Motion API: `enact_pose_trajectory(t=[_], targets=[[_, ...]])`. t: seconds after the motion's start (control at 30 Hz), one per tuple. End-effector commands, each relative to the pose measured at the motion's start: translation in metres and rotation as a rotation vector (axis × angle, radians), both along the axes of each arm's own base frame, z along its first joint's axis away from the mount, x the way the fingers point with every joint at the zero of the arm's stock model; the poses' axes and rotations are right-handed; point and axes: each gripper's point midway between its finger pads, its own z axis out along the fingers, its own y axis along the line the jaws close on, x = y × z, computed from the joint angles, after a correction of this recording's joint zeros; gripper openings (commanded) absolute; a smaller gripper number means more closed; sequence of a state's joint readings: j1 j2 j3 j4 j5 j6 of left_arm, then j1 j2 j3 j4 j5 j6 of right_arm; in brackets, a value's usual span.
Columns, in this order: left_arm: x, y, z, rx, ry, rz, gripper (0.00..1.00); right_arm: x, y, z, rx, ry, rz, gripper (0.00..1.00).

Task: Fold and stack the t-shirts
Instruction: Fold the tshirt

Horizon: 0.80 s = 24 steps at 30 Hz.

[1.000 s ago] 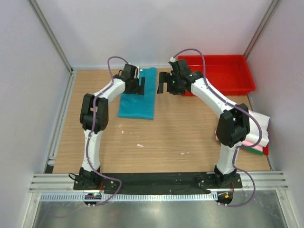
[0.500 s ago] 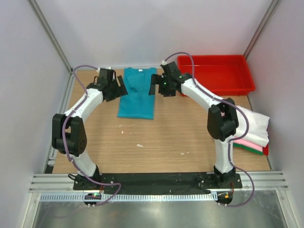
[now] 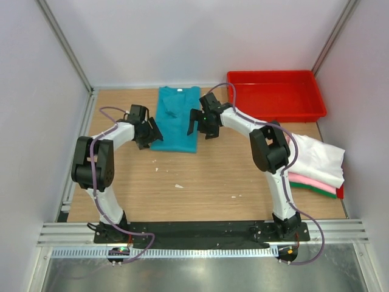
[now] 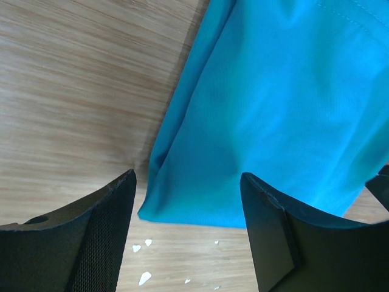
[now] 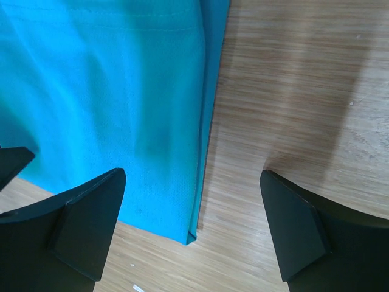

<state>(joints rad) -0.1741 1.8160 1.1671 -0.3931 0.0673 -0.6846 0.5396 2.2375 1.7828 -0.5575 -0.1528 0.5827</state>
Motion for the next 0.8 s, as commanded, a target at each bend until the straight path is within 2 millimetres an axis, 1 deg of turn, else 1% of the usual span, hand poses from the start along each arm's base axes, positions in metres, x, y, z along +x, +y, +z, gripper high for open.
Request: enact_pose_trajectory(t=[0.0,0.03,0.13,0.2,0.3,0.37,0.4,0.43,0.47,0.5,0.57,0.6,0.63,0.7,0.73,0.77], targets=[[0.012,-0.01,-0.006,-0.066,-0.016,0.012,0.7,0.001,0.004,0.0,0.036,0.014,-0.043,0.98],[0.011,-0.011,-0.012,-0.069,0.0,0.009,0.7,-0.002,0.003,-0.005,0.039,0.021,-0.05,0.97],[0.01,-0.011,-0.018,-0.065,0.012,0.004,0.68,-0.006,0.007,-0.007,0.075,0.035,-0.064,0.92],[0.009,-0.011,-0.021,-0.061,0.021,0.0,0.65,-0.01,0.013,-0.004,0.103,0.041,-0.059,0.88],[0.006,-0.01,-0.024,-0.05,0.03,-0.008,0.61,-0.018,0.015,-0.004,0.092,0.052,-0.05,0.88],[0.003,-0.006,-0.024,-0.036,0.038,-0.003,0.59,-0.029,0.014,-0.004,0.063,0.062,-0.043,0.88],[0.0,-0.006,-0.023,-0.035,0.038,-0.005,0.54,-0.033,0.013,-0.005,0.051,0.069,-0.044,0.88],[-0.002,-0.006,-0.024,-0.034,0.039,-0.005,0.51,-0.043,0.012,-0.006,0.039,0.08,-0.038,0.88],[-0.006,-0.005,-0.025,-0.035,0.047,-0.005,0.41,-0.048,0.012,-0.008,0.033,0.085,-0.035,0.87],[-0.008,-0.005,-0.027,-0.036,0.052,-0.005,0.36,-0.052,0.01,-0.01,0.025,0.092,-0.039,0.87],[-0.014,-0.006,-0.029,-0.043,0.065,-0.005,0.29,-0.066,0.005,-0.018,0.003,0.121,-0.051,0.84],[-0.019,-0.005,-0.032,-0.046,0.076,-0.005,0.23,-0.073,0.001,-0.026,-0.009,0.14,-0.056,0.82],[-0.023,-0.005,-0.033,-0.048,0.085,-0.005,0.21,-0.077,0.0,-0.029,-0.008,0.152,-0.068,0.81],[-0.032,-0.005,-0.036,-0.045,0.097,-0.007,0.19,-0.083,-0.001,-0.029,-0.005,0.153,-0.076,0.75],[-0.04,-0.003,-0.036,-0.041,0.106,-0.004,0.18,-0.088,-0.004,-0.033,-0.013,0.161,-0.08,0.73],[-0.046,-0.002,-0.036,-0.037,0.113,-0.001,0.18,-0.089,-0.005,-0.03,-0.015,0.154,-0.084,0.66]])
